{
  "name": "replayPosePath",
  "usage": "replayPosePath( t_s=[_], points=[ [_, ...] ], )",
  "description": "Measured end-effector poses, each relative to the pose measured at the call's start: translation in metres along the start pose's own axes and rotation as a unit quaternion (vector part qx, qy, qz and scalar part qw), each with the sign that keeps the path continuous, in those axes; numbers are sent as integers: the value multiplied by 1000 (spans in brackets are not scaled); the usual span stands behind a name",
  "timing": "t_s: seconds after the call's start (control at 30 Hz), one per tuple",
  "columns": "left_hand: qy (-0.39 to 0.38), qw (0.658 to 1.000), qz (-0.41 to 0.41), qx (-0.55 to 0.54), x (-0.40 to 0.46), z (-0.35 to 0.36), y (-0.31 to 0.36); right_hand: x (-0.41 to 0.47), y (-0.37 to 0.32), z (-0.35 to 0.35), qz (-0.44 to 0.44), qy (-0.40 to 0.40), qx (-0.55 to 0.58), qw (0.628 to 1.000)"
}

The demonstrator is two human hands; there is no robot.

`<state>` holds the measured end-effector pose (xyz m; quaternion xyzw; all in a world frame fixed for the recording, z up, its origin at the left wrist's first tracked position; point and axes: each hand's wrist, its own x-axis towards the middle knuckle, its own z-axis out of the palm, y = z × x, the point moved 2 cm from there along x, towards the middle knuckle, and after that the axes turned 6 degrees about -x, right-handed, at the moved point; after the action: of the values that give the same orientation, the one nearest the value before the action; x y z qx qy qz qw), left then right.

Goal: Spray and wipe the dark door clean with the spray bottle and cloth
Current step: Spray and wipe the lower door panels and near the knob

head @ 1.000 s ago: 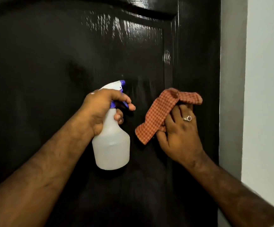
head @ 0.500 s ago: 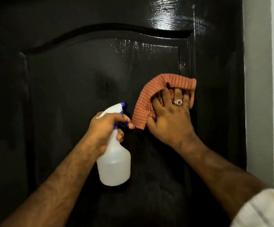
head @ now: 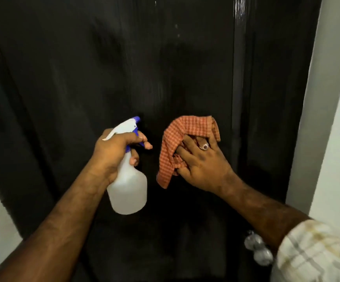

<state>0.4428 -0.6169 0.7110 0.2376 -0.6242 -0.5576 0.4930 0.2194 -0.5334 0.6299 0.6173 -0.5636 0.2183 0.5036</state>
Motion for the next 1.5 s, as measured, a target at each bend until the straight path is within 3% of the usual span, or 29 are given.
replayPosePath(
  t_s=[0.1, 0.23, 0.33, 0.37, 0.4, 0.47, 0.57, 0.63, 0.67, 0.77, 0.87, 0.97, 1.1, 1.3, 1.5],
  points=[
    [-33, 999, -6, 3, -16, -1, -49, -67, -28, 13, 50, -59, -5, 997],
    [-77, 995, -61, -9, -54, -3, -124, -167, -84, 26, 102, -199, 49, 973],
    [-95, 988, -119, -8, -86, -2, -176, -239, -115, 24, 183, -308, 148, 922],
    [-99, 986, -137, -7, -96, 0, -191, -261, -123, 21, 249, -332, 221, 883],
    [-107, 981, -159, -6, -108, 4, -207, -280, -129, 12, 347, -333, 318, 817],
    [-130, 974, -186, -2, -129, 11, -235, -304, -134, -12, 532, -260, 501, 630],
    [-186, 962, -199, -3, -160, 32, -266, -325, -123, -49, 706, -87, 611, 348],
    [-203, 951, -231, -1, -179, 50, -283, -341, -110, -71, 751, -31, 617, 231],
    [-207, 946, -249, 2, -189, 58, -293, -345, -104, -81, 770, -14, 604, 205],
    [-217, 933, -287, 18, -220, 94, -311, -367, -89, -98, 816, 18, 556, 157],
    [-161, 919, -352, 67, -246, 123, -330, -390, -72, -103, 829, 29, 543, 129],
    [-204, 905, -364, 80, -261, 149, -348, -415, -50, -97, 829, 23, 544, 129],
    [-136, 902, -402, 77, -264, 170, -349, -425, -31, -60, 814, 20, 572, 103],
    [-117, 914, -380, 87, -247, 182, -350, -389, -18, 15, 781, 63, 621, 29],
    [-77, 926, -362, 78, -241, 179, -342, -387, -24, 33, 761, 81, 643, 10]
  ],
)
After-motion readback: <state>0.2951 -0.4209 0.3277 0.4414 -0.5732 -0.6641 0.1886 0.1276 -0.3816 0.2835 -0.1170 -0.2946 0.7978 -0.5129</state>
